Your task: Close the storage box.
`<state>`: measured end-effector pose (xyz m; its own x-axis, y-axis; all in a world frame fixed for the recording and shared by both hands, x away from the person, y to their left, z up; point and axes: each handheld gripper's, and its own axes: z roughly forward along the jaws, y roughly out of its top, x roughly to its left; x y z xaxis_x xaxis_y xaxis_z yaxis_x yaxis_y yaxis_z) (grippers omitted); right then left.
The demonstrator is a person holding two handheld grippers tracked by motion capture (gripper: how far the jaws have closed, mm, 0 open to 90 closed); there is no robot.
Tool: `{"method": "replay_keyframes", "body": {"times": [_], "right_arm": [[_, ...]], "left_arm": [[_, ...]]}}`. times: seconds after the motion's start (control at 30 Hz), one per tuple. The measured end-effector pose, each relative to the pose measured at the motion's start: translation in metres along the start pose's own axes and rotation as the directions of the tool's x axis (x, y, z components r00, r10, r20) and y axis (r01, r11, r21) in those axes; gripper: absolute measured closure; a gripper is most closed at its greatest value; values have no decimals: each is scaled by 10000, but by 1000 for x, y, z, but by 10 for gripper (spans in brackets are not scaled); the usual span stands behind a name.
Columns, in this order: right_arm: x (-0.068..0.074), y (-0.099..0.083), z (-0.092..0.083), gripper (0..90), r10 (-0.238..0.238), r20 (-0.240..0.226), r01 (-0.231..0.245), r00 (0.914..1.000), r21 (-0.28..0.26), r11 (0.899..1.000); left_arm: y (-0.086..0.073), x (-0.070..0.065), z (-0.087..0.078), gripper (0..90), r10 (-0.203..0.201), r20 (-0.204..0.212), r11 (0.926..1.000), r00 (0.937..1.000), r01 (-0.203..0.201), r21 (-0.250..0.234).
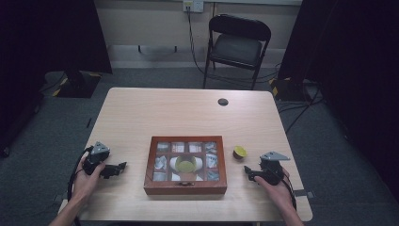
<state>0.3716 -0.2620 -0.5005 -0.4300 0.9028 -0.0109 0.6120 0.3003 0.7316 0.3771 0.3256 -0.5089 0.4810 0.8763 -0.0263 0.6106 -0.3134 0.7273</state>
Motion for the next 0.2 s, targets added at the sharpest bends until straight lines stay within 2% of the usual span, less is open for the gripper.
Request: {"method": "replay_keyframes", "body": {"times": [0.2], "right_arm": [[0, 0, 0, 167, 81, 122, -81, 9999, 22, 10000]], "left_arm": [[0, -2, 0, 75, -107, -179, 9999, 9998, 108, 84]]}}
